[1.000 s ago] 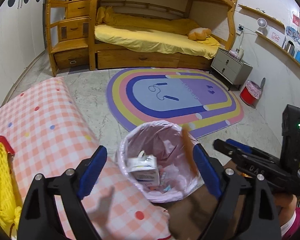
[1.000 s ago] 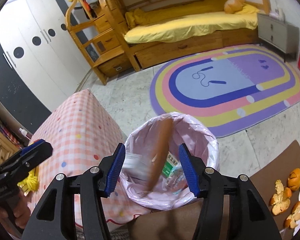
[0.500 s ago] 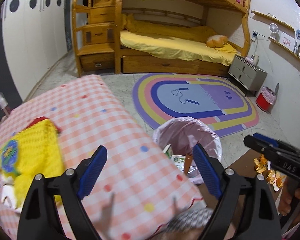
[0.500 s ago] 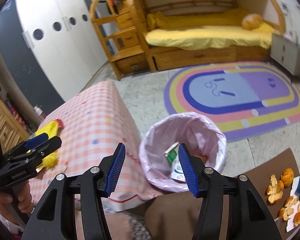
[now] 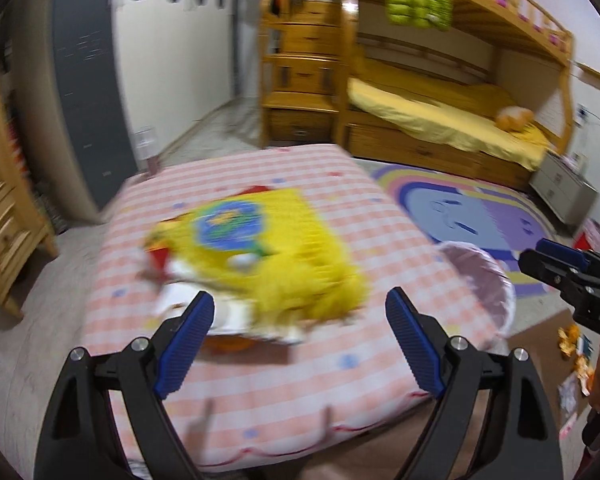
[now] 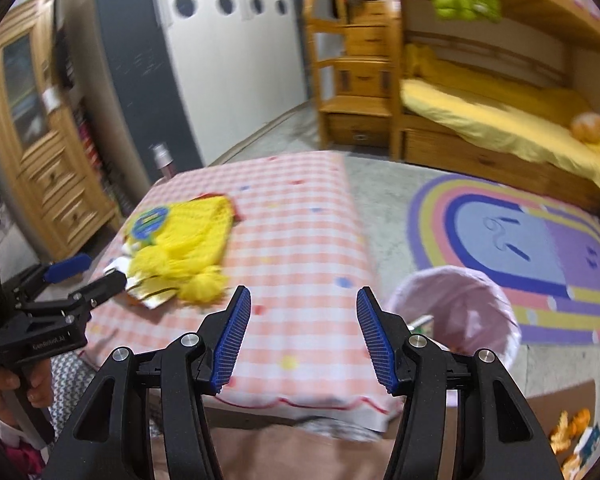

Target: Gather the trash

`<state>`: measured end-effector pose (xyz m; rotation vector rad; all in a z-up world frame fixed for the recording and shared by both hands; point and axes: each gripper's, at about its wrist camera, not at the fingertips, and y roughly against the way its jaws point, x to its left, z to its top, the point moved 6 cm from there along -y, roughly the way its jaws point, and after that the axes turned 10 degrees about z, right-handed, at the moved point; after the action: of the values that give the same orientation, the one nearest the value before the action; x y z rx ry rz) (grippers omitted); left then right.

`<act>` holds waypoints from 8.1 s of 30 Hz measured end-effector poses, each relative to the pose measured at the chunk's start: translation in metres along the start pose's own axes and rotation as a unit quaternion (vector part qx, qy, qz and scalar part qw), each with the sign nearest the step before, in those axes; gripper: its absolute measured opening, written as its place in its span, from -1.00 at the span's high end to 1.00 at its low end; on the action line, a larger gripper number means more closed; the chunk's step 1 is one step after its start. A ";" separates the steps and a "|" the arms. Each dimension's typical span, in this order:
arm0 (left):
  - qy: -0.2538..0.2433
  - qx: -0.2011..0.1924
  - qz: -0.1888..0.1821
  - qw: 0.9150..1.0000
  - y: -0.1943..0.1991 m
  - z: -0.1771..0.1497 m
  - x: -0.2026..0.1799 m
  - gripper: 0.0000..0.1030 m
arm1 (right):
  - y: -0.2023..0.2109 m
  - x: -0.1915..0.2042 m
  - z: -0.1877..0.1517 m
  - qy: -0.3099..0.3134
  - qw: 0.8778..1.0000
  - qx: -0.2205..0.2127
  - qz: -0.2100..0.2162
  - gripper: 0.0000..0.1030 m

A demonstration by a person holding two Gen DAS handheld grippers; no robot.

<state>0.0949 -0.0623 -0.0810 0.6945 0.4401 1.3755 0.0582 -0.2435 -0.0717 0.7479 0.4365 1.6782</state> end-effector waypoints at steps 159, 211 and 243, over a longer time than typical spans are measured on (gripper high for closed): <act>-0.055 0.127 -0.031 0.990 -0.136 0.001 -0.026 0.08 | 0.018 -0.038 -0.004 0.018 0.998 -0.044 -0.029 0.54; -0.133 0.070 -0.092 0.984 -0.059 -0.066 -0.087 -0.23 | 0.045 -0.042 -0.008 0.013 0.997 -0.062 -0.051 0.53; -0.200 0.011 -0.182 0.963 -0.061 0.020 -0.282 0.95 | 0.015 -0.192 -0.095 -0.101 0.978 0.043 -0.175 0.51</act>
<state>0.1069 -0.3450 -0.1381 0.8402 0.2434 0.8573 0.0031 -0.4223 -0.1777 0.8427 0.4704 1.2484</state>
